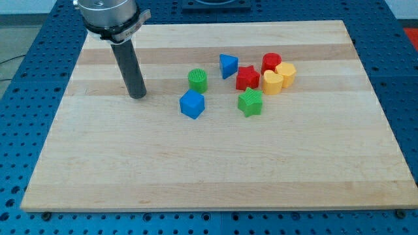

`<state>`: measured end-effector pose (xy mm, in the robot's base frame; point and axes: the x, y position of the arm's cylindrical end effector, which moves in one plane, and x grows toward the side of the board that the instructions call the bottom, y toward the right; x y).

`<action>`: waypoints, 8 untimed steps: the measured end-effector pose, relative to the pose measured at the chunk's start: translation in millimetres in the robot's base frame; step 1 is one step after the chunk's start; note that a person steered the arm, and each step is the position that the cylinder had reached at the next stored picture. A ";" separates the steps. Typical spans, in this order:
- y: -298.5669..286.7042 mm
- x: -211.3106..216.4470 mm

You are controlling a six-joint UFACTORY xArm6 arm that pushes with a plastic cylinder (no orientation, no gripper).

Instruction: Slightly touch the bottom of the green star

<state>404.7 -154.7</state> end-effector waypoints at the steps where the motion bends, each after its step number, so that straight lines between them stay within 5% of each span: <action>1: 6.8 -1.2; 3: 21.3 49.4; 5: 119.5 92.7; 7: 244.6 89.6; 8: 241.4 74.2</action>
<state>478.8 86.7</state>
